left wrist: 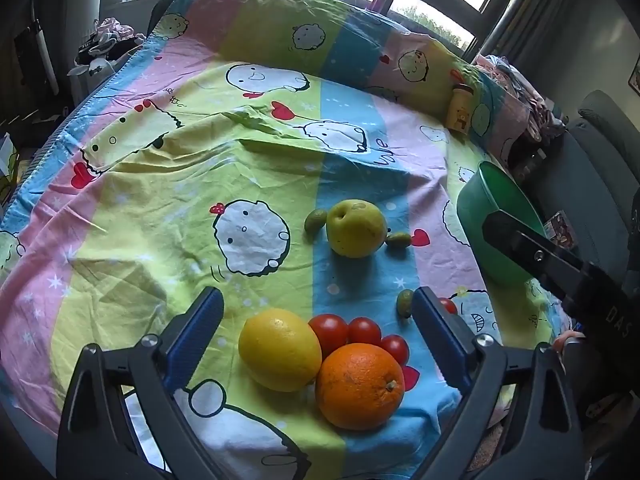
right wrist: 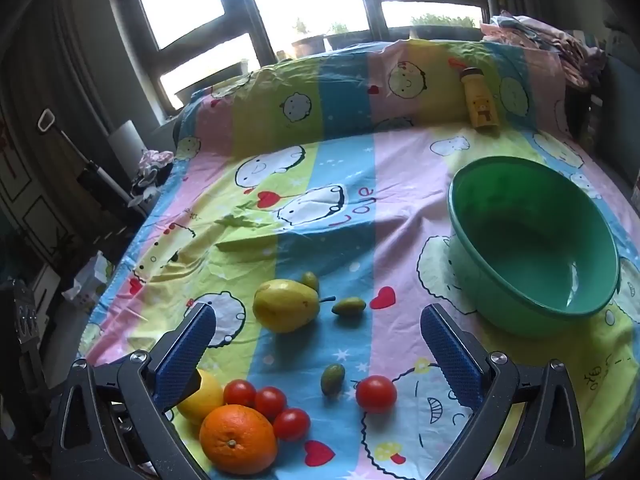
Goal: Organize fruits
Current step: 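Move the left tool toward one small green fruit while the right tool approaches another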
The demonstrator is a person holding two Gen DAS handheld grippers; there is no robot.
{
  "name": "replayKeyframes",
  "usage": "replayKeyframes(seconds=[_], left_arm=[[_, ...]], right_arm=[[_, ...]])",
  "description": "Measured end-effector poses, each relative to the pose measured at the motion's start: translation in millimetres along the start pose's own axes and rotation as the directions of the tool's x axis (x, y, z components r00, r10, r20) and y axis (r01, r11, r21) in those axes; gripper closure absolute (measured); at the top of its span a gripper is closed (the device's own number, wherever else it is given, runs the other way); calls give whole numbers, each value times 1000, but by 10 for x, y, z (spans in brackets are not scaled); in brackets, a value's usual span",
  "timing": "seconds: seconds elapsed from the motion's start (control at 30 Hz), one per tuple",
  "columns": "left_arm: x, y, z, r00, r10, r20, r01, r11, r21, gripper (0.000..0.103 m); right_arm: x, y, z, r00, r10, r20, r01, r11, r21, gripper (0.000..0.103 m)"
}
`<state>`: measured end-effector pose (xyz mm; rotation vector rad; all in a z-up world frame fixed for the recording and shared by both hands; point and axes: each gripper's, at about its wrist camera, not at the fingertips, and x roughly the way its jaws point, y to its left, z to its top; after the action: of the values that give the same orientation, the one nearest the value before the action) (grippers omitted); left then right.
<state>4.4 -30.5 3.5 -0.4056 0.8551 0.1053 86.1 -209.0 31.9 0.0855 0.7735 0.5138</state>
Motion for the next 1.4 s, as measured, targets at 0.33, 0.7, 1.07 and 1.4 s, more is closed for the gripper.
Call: replayKeyframes(seconds=[0.33, 0.7, 1.07, 1.4], left_arm=[[25, -45, -22, 999, 40, -4, -40, 999, 27, 20], [55, -67, -26, 1000, 2, -26, -2, 1000, 29, 27], [73, -27, -25, 999, -21, -42, 22, 1000, 9, 26], [66, 96, 0, 999, 22, -37, -22, 1000, -13, 27]], right_arm=[[28, 8, -8, 1000, -10, -3, 10, 1000, -8, 0], [12, 58, -16, 1000, -12, -4, 12, 1000, -13, 0], [-1, 74, 1, 1000, -31, 2, 31, 999, -33, 0], [27, 25, 3, 999, 27, -23, -26, 999, 39, 0]])
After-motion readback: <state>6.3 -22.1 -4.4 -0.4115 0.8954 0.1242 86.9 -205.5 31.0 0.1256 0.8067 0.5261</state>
